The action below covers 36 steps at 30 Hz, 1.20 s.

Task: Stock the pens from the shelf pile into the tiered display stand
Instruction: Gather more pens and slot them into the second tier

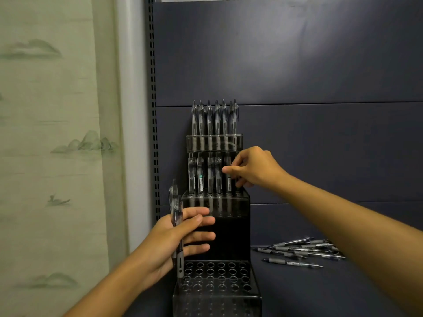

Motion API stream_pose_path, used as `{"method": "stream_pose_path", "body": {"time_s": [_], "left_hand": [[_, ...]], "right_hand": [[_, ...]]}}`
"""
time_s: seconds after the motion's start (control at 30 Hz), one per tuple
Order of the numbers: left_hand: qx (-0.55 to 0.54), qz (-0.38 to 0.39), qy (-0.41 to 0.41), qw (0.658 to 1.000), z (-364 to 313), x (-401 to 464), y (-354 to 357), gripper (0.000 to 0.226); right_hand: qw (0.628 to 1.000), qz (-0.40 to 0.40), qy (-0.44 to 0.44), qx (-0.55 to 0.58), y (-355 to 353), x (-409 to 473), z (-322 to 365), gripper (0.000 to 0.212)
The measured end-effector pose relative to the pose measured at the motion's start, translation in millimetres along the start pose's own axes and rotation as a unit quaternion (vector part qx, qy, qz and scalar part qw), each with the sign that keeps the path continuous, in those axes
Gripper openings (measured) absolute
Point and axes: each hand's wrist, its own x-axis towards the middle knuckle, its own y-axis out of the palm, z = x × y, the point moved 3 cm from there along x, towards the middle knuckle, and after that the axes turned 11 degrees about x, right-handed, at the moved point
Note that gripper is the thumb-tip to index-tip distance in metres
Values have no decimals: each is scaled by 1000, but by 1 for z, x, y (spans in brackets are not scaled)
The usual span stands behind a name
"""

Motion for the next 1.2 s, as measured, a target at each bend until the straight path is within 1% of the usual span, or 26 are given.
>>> {"method": "stream_pose_path", "body": {"time_s": [0.1, 0.17, 0.2, 0.27, 0.33, 0.37, 0.43, 0.5, 0.57, 0.63, 0.67, 0.73, 0.83, 0.93, 1.0, 1.07, 1.2], "left_hand": [[2, 7, 3, 1000, -1, 0, 2, 26], [3, 12, 9, 1000, -3, 1, 2, 31], [2, 12, 11, 1000, -5, 2, 2, 32], [1, 13, 13, 1000, -7, 4, 4, 33], [3, 17, 15, 1000, -9, 5, 9, 31], [5, 19, 17, 1000, -10, 5, 12, 30], [12, 23, 23, 999, -13, 5, 18, 32], [23, 21, 31, 999, -17, 5, 22, 26], [25, 14, 34, 999, -18, 5, 24, 18], [31, 14, 33, 999, -17, 5, 26, 17], [36, 15, 34, 999, -16, 5, 27, 17], [46, 22, 41, 998, -14, 4, 27, 21], [33, 28, 39, 998, -12, 5, 22, 37], [20, 17, 28, 999, -7, 5, 15, 40], [14, 4, 22, 1000, -4, 5, 7, 42], [17, -5, 21, 1000, -2, 5, 0, 45], [32, -17, 20, 999, 0, 7, -11, 43]], "right_hand": [[999, -14, -22, -34, -1, -7, 1, 34], [999, -33, -40, -10, -7, -15, 9, 35], [998, -23, -45, 22, -8, -20, 14, 33], [994, 40, -51, 87, -1, -31, 25, 27], [988, 97, -67, 96, 13, -42, 33, 24], [987, 108, -82, 85, 20, -45, 37, 23], [987, 105, -102, 70, 29, -49, 41, 21], [986, 111, -98, 80, 34, -53, 42, 18], [984, 129, -106, 63, 39, -57, 42, 14], [982, 141, -117, 42, 45, -58, 38, 13], [982, 141, -116, 49, 47, -58, 36, 14], [982, 125, -95, 102, 45, -56, 34, 14], [979, 65, -61, 183, 31, -48, 36, 15], [964, 31, -37, 262, 13, -38, 42, 14], [952, -6, -31, 306, -4, -32, 46, 14], [947, -57, -30, 313, -24, -25, 43, 21], [959, -126, -23, 253, -52, -13, 24, 24]]}}
